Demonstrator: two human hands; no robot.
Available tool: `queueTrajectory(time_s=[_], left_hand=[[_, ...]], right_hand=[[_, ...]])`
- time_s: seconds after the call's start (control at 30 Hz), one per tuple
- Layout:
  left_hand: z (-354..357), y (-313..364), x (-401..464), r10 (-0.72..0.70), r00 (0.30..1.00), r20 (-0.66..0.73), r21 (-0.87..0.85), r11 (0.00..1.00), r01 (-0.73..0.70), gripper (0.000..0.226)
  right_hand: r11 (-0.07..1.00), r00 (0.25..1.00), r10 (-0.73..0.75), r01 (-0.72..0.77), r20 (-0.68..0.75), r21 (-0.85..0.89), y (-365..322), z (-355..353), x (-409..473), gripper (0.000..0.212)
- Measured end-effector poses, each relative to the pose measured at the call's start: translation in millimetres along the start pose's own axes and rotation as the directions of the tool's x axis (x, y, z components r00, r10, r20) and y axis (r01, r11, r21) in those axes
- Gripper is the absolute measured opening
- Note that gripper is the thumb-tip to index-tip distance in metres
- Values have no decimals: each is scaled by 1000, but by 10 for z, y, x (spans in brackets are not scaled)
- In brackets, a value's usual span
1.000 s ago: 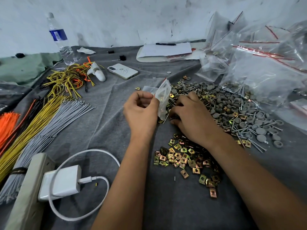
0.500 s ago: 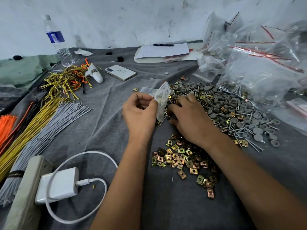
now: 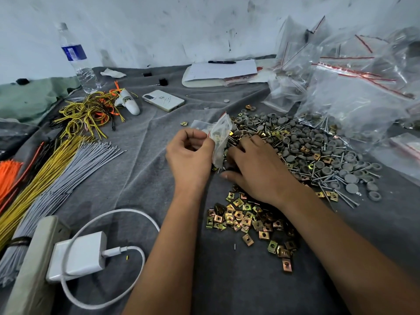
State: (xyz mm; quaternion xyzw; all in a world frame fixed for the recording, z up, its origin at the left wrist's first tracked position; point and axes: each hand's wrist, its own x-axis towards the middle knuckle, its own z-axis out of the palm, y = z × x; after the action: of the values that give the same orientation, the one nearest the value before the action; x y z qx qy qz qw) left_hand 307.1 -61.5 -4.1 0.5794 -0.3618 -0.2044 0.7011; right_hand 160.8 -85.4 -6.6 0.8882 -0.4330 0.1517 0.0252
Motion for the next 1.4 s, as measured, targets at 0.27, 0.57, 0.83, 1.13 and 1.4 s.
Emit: queueTrajectory(time_s=[0.27,0.57,0.83,1.13,1.4], left_hand=[[-10,15,-9,9,1000,11,8,1000,-9,14],[-5,28,-23,8,1000,19,4,1000,-8,15],[66,38,-140,66,974,218,86,993,-87,20],[115,70,-213,31,962,270,32,999,-42,17],[149,79,-232,22,964,264,15,1000,-26,23]], right_hand=[[996,1000,1,-3,26,92,22,-2,31,33],[977,981,-60,21,182,211,261,-152,-76,35],[859,888,71,178,-455,480,196,-192,-93,12],[868,908,113,108,-404,485,220,-187,-95,23],[828,778,557,-546,-291,125,738,-189,-88,45]])
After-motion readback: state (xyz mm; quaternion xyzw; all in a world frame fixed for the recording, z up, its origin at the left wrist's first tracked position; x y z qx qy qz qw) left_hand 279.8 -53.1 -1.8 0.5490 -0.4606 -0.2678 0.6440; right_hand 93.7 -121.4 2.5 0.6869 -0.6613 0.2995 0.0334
